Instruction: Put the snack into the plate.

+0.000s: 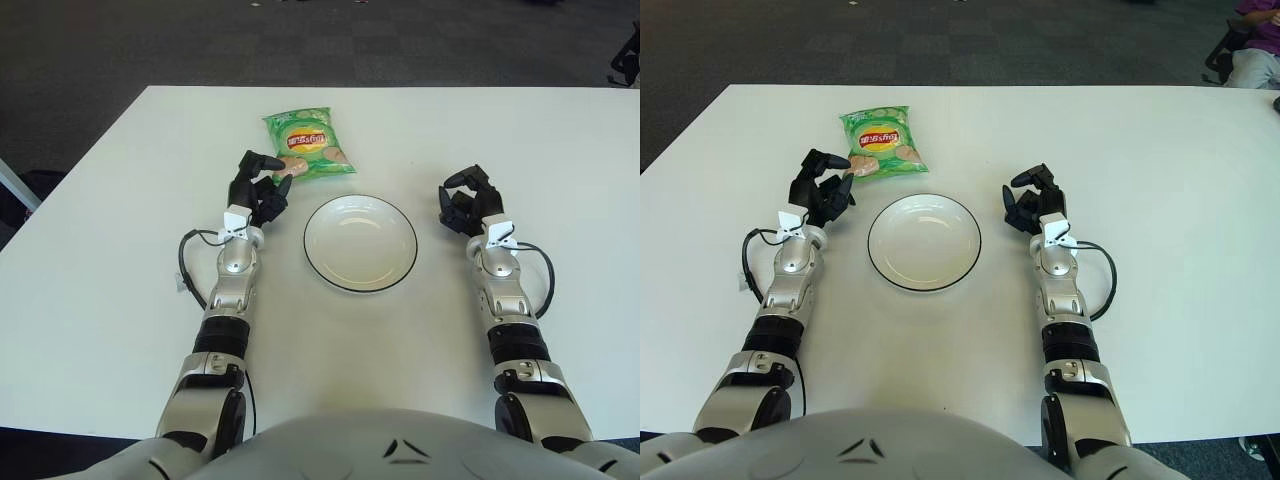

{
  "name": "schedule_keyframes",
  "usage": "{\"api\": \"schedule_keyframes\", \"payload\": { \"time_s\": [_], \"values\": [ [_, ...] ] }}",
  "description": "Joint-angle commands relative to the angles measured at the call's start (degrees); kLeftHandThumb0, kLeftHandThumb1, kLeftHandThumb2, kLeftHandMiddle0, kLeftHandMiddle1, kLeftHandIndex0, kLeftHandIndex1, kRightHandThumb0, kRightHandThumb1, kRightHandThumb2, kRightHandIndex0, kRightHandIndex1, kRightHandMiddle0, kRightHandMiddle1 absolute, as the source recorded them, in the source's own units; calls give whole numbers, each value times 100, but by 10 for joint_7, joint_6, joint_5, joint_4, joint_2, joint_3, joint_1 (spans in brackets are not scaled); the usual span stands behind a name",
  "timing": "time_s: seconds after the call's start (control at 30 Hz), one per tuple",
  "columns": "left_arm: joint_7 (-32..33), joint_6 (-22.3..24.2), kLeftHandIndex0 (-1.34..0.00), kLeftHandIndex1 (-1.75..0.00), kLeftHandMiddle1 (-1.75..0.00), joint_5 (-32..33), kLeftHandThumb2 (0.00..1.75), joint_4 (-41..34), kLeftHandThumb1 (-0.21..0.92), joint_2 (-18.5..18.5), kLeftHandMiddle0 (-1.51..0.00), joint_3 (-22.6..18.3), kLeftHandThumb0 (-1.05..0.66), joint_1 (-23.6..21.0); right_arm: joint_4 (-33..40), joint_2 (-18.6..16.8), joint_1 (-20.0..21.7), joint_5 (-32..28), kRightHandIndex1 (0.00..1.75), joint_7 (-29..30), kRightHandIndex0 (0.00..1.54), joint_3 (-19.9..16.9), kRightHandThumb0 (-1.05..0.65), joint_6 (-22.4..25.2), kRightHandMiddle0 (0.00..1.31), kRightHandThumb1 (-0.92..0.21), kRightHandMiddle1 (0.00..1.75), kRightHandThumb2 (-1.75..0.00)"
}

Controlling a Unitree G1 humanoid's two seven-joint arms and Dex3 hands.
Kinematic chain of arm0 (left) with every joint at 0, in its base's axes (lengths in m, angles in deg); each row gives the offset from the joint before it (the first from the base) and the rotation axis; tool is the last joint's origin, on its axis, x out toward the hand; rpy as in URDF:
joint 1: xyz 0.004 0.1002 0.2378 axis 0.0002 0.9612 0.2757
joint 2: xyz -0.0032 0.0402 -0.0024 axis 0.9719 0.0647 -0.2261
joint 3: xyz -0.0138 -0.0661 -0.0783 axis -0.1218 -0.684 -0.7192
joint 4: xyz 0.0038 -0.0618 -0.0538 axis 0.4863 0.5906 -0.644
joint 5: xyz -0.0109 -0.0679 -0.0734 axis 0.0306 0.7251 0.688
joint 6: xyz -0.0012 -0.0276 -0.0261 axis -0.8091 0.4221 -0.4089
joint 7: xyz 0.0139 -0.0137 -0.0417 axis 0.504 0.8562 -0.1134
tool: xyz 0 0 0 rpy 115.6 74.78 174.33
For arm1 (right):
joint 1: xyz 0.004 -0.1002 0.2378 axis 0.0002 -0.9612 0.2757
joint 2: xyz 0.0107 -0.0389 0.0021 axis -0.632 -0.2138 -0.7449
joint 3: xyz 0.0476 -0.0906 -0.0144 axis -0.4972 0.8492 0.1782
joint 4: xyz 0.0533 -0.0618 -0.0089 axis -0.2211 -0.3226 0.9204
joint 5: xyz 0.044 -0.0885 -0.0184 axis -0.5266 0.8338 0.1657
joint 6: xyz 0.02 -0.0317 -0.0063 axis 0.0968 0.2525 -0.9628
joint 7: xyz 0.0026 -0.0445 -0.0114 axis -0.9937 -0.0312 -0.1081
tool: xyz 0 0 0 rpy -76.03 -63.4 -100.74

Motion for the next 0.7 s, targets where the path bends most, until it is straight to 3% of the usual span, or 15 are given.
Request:
{"api": "schedule_keyframes", "payload": {
  "time_s": [0.0,0.1,0.23,0.6,0.67],
  "values": [
    [49,-16,-51,-145,-175,-56,34,12,86,14,-97,12,-37,-11,3,2,4,-4,175,1,84,0,-38,7,34,-70,175,-80],
    [125,-22,-52,-144,-175,-142,34,21,86,30,-95,33,-37,-14,3,1,4,-4,175,0,84,0,-38,8,34,-71,175,-80],
    [224,-27,-52,-143,-175,-239,29,28,89,46,-79,66,-37,-17,4,0,3,-4,175,0,84,1,-38,8,34,-71,175,-80],
    [275,-95,-47,-146,-168,-250,26,77,92,66,-54,94,-36,-32,4,1,4,-7,175,-2,83,2,-38,9,33,-71,175,-80],
    [284,-103,-45,-135,-156,-258,24,83,92,73,-56,100,-19,-35,3,1,4,-7,175,-3,83,2,-38,9,33,-71,175,-80]
  ]
}}
